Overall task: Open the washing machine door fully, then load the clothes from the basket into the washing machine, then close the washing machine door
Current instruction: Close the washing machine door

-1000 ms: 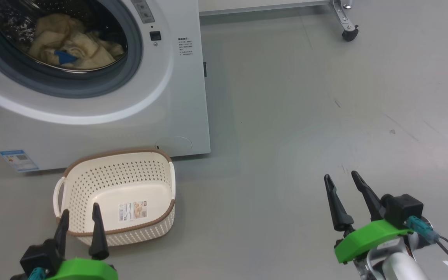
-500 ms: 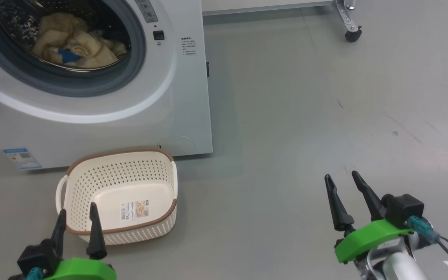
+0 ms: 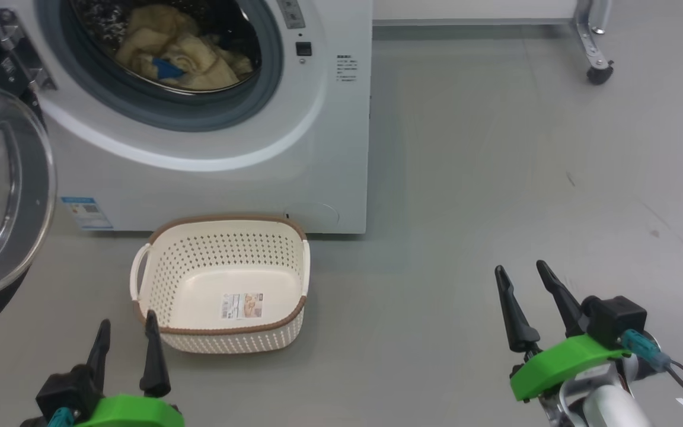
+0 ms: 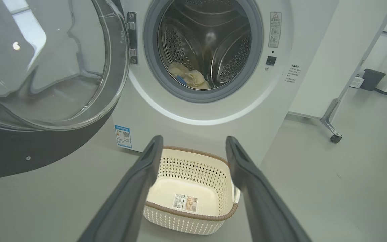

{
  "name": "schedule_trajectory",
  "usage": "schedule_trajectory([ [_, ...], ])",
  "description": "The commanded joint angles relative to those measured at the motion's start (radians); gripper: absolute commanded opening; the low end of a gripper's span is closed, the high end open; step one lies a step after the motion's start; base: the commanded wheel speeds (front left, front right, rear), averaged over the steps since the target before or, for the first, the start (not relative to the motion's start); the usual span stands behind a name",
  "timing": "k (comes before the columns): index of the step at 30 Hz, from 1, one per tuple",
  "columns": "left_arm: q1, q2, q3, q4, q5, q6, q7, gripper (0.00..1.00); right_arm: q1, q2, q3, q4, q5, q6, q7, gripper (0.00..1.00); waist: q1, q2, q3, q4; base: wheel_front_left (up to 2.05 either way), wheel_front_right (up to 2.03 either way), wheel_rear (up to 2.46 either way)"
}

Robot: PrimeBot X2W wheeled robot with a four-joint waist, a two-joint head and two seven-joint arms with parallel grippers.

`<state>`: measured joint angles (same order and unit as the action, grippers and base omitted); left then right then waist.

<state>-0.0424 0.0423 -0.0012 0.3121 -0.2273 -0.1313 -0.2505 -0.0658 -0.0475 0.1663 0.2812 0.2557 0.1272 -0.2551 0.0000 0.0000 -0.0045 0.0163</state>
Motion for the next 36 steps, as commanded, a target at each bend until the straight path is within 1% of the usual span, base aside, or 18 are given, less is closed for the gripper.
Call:
schedule_trajectory([
  [1, -0.031, 0.008, 0.034, -0.029, 0.005, 0.002, -0.011, 1.00, -0.022, -0.003, 0.024, -0.035, 0.008, 0.003, -0.007, 1.00, 0.0000, 0.0000, -0.003, 0.055, 0.00, 0.00, 0.00],
  [3, -0.028, 0.008, 0.034, -0.030, 0.008, 0.002, -0.011, 1.00, -0.020, -0.003, 0.029, -0.037, 0.010, 0.003, -0.007, 1.00, 0.0000, 0.0000, -0.004, 0.095, 0.00, 0.00, 0.00],
  [4, -0.028, 0.008, 0.034, -0.030, 0.008, 0.002, -0.011, 1.00, -0.020, -0.003, 0.029, -0.037, 0.010, 0.003, -0.007, 1.00, 0.0000, 0.0000, -0.004, 0.095, 0.00, 0.00, 0.00],
  [14, -0.011, 0.008, 0.049, -0.034, 0.021, 0.002, -0.011, 1.00, -0.009, -0.003, 0.046, -0.047, 0.026, 0.003, -0.007, 1.00, 0.0000, 0.0000, -0.018, 0.291, 0.00, 0.00, 0.00],
  [20, -0.004, 0.010, 0.060, -0.031, 0.032, 0.002, -0.011, 1.00, -0.010, -0.003, 0.061, -0.052, 0.042, 0.003, -0.007, 1.00, 0.0000, 0.0000, -0.026, 0.374, 0.00, 0.00, 0.00],
  [28, -0.002, 0.021, 0.062, -0.023, 0.040, 0.001, -0.011, 1.00, -0.008, -0.003, 0.087, -0.054, 0.061, 0.003, -0.007, 1.00, 0.0000, 0.0000, -0.039, 0.451, 0.00, 0.00, 0.00],
  [31, -0.002, 0.029, 0.070, -0.024, 0.040, 0.001, -0.011, 1.00, -0.010, -0.003, 0.101, -0.057, 0.072, 0.003, -0.007, 1.00, 0.0000, 0.0000, -0.044, 0.469, 0.00, 0.00, 0.00],
  [36, 0.004, 0.030, 0.089, -0.046, 0.040, 0.001, -0.011, 1.00, -0.031, -0.003, 0.132, -0.049, 0.078, 0.003, -0.007, 1.00, 0.0000, 0.0000, -0.033, 0.478, 0.00, 0.00, 0.00],
])
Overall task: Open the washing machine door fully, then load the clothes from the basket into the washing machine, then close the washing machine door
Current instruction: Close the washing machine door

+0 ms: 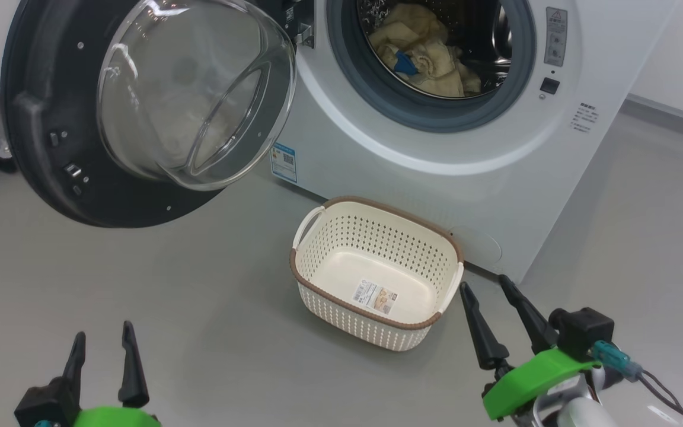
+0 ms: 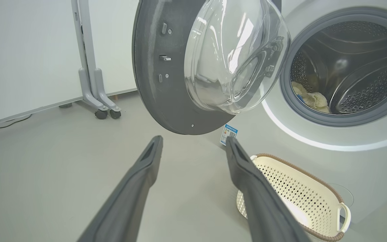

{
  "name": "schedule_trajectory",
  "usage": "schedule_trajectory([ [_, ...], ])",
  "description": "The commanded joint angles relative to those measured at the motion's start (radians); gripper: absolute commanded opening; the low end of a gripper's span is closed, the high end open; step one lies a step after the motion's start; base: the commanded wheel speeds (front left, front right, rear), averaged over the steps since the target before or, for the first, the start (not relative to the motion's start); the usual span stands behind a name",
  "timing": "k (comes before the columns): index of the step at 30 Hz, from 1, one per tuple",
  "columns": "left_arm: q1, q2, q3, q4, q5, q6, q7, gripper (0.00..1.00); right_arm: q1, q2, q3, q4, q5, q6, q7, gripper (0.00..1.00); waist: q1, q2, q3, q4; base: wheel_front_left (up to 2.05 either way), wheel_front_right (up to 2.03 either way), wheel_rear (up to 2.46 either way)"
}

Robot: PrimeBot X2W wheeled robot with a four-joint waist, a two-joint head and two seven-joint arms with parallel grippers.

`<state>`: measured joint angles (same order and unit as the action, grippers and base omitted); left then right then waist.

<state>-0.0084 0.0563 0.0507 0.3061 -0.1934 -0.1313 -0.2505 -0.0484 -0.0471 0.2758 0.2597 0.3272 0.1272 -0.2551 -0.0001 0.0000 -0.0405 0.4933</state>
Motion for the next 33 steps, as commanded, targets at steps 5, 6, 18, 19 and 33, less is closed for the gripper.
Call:
schedule_trajectory([
  [5, -0.019, 0.013, 0.054, -0.063, 0.008, 0.001, -0.011, 1.00, -0.078, -0.003, 0.051, -0.017, 0.014, 0.003, -0.007, 1.00, 0.0001, 0.0000, 0.015, 0.009, 0.00, 0.00, 0.00],
  [6, -0.017, 0.013, 0.056, -0.067, 0.008, 0.001, -0.011, 1.00, -0.083, -0.003, 0.055, -0.015, 0.014, 0.003, -0.007, 1.00, 0.0001, 0.0000, 0.017, 0.010, 0.00, 0.00, 0.00],
  [18, 0.001, 0.003, 0.077, -0.088, 0.010, 0.002, -0.011, 1.00, -0.098, -0.003, 0.072, -0.003, 0.010, 0.003, -0.007, 1.00, 0.0001, 0.0000, 0.031, 0.019, 0.00, 0.00, 0.00],
  [19, 0.000, 0.003, 0.078, -0.088, 0.010, 0.002, -0.011, 1.00, -0.097, -0.003, 0.070, -0.002, 0.009, 0.003, -0.007, 1.00, 0.0001, 0.0000, 0.031, 0.020, 0.00, 0.00, 0.00],
  [33, -0.020, -0.001, 0.085, -0.079, 0.017, 0.001, -0.011, 1.00, -0.086, -0.003, 0.049, -0.007, 0.003, 0.003, -0.007, 1.00, 0.0001, 0.0000, 0.038, 0.023, 0.00, 0.00, 0.00],
])
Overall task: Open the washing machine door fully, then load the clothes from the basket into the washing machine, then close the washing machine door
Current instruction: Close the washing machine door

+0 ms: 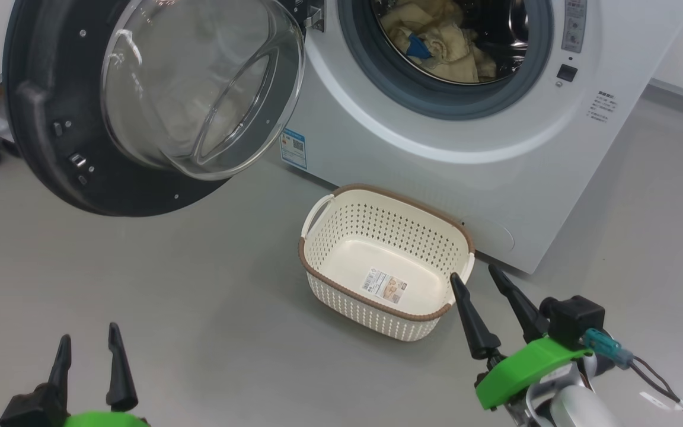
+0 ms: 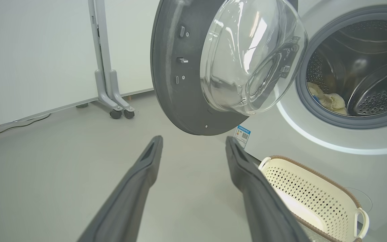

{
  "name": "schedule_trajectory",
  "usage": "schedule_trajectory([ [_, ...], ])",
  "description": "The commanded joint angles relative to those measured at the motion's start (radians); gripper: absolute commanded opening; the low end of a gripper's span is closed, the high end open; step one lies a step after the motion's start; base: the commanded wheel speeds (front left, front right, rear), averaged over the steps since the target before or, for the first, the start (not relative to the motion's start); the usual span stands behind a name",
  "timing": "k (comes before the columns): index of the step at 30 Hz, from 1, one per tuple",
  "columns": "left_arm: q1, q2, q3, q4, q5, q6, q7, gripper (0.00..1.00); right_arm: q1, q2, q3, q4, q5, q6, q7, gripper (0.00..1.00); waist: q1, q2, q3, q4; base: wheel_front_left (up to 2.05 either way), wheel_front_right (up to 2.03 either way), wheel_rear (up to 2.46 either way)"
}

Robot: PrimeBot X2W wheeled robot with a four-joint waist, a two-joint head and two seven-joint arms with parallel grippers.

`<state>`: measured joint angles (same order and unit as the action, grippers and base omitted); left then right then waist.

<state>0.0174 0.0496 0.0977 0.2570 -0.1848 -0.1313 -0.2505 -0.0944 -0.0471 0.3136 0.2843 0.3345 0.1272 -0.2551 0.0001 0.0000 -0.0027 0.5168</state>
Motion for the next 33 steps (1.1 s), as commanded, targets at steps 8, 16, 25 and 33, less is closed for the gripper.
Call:
schedule_trajectory([
  [8, -0.048, 0.004, 0.046, -0.027, 0.006, 0.001, -0.011, 1.00, -0.045, -0.003, 0.012, -0.028, -0.005, 0.003, -0.007, 1.00, -0.0001, 0.0000, 0.003, 0.002, 0.00, 0.00, 0.00],
  [16, -0.049, 0.003, 0.050, -0.025, 0.007, 0.001, -0.011, 1.00, -0.040, -0.003, 0.009, -0.030, -0.007, 0.003, -0.007, 1.00, -0.0001, 0.0000, 0.001, 0.001, 0.00, 0.00, 0.00],
  [25, -0.053, 0.002, 0.046, -0.020, 0.009, 0.001, -0.011, 1.00, -0.037, -0.003, 0.002, -0.037, -0.007, 0.003, -0.007, 1.00, -0.0001, 0.0000, 0.004, 0.002, 0.00, 0.00, 0.00],
  [33, -0.055, 0.002, 0.046, -0.020, 0.011, 0.001, -0.011, 1.00, -0.033, -0.003, -0.005, -0.041, -0.010, 0.003, -0.007, 1.00, -0.0001, 0.0000, 0.007, 0.004, 0.00, 0.00, 0.00],
])
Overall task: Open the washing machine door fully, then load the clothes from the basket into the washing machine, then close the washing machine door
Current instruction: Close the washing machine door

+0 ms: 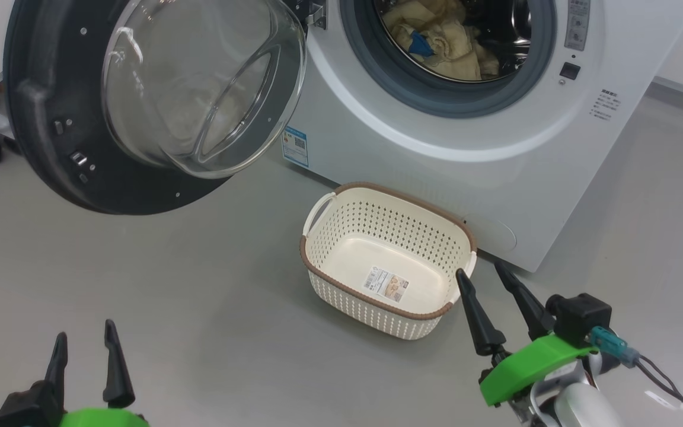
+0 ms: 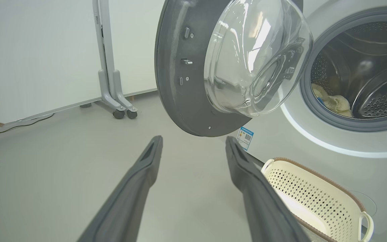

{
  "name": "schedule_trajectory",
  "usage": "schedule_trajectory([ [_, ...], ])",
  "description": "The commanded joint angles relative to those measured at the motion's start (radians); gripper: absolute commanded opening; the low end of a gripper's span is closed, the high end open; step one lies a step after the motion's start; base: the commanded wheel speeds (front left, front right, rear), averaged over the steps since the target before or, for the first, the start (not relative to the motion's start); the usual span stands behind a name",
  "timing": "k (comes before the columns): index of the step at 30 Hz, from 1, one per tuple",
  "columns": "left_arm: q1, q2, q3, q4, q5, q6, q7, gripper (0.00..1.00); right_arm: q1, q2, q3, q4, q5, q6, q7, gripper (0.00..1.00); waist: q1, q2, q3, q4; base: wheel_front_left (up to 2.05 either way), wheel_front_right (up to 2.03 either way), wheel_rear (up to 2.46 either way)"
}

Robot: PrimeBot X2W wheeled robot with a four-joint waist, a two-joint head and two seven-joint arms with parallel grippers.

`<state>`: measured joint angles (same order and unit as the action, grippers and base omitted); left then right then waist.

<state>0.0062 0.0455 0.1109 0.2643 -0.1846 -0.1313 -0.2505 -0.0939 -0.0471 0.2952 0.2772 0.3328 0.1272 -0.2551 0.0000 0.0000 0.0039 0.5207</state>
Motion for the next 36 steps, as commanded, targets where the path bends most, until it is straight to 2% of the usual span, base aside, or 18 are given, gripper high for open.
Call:
schedule_trajectory([
  [1, -0.043, 0.006, 0.033, -0.027, 0.011, 0.001, -0.011, 1.00, -0.034, -0.003, 0.013, -0.033, -0.008, 0.003, -0.007, 1.00, 0.0000, 0.0000, 0.000, 0.000, 0.00, 0.00, 0.00],
  [4, -0.042, 0.006, 0.031, -0.025, 0.011, 0.001, -0.011, 1.00, -0.034, -0.003, 0.012, -0.033, -0.009, 0.003, -0.007, 1.00, 0.0000, 0.0000, -0.001, 0.000, 0.00, 0.00, 0.00],
  [5, -0.042, 0.006, 0.030, -0.025, 0.010, 0.001, -0.011, 0.84, -0.033, -0.003, 0.012, -0.034, -0.009, 0.003, -0.007, 1.00, 0.0000, 0.0000, -0.001, 0.000, 0.00, 0.00, 0.00],
  [6, -0.042, 0.006, 0.030, -0.026, 0.008, 0.001, -0.011, 0.35, -0.033, -0.003, 0.012, -0.034, -0.010, 0.003, -0.007, 1.00, 0.0000, 0.0000, -0.001, 0.000, 0.00, 0.00, 0.00],
  [7, -0.043, 0.006, 0.031, -0.029, 0.006, 0.001, -0.011, 0.00, -0.031, -0.003, 0.011, -0.034, -0.011, 0.003, -0.007, 1.00, 0.0000, 0.0000, -0.001, 0.000, 0.00, 0.00, 0.00],
  [15, -0.075, 0.005, 0.080, -0.095, -0.049, 0.001, -0.011, 0.00, -0.026, -0.003, -0.005, -0.043, -0.055, 0.003, -0.007, 1.00, 0.0000, 0.0000, 0.051, 0.005, 0.00, 0.00, 0.00],
  [18, -0.100, 0.013, 0.131, -0.154, -0.075, 0.001, -0.011, 0.00, -0.040, -0.009, -0.007, -0.046, -0.081, 0.003, -0.007, 1.00, 0.0000, 0.0000, 0.099, -0.018, 0.00, 0.00, 0.00],
  [25, -0.204, 0.071, 0.272, -0.273, -0.139, 0.002, -0.011, 0.00, -0.075, -0.047, 0.008, -0.050, -0.098, 0.003, -0.007, 1.00, 0.0000, 0.0000, 0.211, -0.079, 0.00, 0.00, 0.00],
  [29, -0.303, 0.133, 0.372, -0.295, -0.236, 0.012, 0.005, 0.00, -0.098, -0.079, 0.026, -0.048, -0.103, 0.003, -0.007, 1.00, 0.0000, 0.0000, 0.268, -0.113, 0.00, 0.00, 0.00],
  [32, -0.403, 0.208, 0.460, -0.266, -0.347, 0.011, 0.039, 0.00, -0.119, -0.098, 0.030, -0.051, -0.101, 0.003, -0.007, 1.00, 0.0000, 0.0000, 0.298, -0.136, 0.00, 0.00, 0.00],
  [34, -0.460, 0.260, 0.500, -0.240, -0.398, 0.011, 0.066, 0.00, -0.128, -0.108, 0.027, -0.053, -0.099, 0.003, -0.007, 1.00, 0.0000, 0.0000, 0.314, -0.149, 0.00, 0.00, 0.00],
  [36, -0.488, 0.283, 0.516, -0.222, -0.426, 0.011, 0.082, 0.00, -0.130, -0.112, 0.027, -0.054, -0.099, 0.003, -0.007, 1.00, 0.0000, 0.0000, 0.320, -0.154, 0.00, 0.00, 0.00],
])
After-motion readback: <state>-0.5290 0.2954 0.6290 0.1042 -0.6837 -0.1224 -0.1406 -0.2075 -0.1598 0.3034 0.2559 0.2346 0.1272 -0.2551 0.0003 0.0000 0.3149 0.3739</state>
